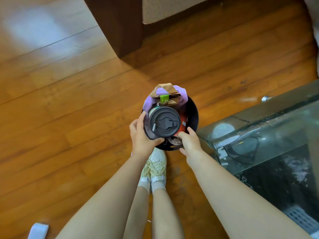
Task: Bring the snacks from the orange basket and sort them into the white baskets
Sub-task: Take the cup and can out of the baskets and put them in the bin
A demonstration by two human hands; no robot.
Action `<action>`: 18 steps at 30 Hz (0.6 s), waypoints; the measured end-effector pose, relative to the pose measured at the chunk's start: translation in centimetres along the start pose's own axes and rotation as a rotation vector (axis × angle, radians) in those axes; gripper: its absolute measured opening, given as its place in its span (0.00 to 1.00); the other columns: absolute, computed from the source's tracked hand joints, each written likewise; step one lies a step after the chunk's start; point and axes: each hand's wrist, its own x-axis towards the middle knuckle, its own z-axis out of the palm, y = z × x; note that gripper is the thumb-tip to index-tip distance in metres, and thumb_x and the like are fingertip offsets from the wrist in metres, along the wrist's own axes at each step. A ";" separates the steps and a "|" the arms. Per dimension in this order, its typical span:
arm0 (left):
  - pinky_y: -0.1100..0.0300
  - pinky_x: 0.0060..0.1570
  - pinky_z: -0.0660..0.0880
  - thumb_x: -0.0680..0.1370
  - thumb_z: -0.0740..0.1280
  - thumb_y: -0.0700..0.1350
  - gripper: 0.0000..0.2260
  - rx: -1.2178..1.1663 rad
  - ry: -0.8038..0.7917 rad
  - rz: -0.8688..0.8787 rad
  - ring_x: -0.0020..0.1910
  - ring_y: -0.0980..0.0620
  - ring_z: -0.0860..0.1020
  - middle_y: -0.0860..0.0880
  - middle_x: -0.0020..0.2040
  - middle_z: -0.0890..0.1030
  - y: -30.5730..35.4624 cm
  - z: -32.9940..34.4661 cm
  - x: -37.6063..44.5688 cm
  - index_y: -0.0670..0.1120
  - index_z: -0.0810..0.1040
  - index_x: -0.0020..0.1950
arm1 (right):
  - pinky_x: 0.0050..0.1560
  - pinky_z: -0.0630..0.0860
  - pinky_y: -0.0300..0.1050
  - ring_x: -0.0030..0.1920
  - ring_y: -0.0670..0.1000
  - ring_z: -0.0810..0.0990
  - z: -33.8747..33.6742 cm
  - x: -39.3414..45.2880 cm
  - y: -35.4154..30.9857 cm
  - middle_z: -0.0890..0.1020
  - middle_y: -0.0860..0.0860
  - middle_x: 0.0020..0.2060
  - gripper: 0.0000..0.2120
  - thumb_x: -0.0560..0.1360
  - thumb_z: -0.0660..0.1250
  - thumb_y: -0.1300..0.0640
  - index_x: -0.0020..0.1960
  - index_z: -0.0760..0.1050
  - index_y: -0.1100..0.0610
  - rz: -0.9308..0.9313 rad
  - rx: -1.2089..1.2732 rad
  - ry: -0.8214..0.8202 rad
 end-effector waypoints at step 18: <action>0.63 0.33 0.68 0.80 0.58 0.41 0.13 -0.426 0.037 -0.585 0.33 0.54 0.72 0.46 0.42 0.77 14.6 -19.4 -25.8 0.42 0.72 0.64 | 0.37 0.74 0.42 0.41 0.50 0.80 -12.3 -27.2 -0.5 0.80 0.53 0.41 0.08 0.78 0.60 0.56 0.56 0.73 0.54 -0.087 -0.419 -0.258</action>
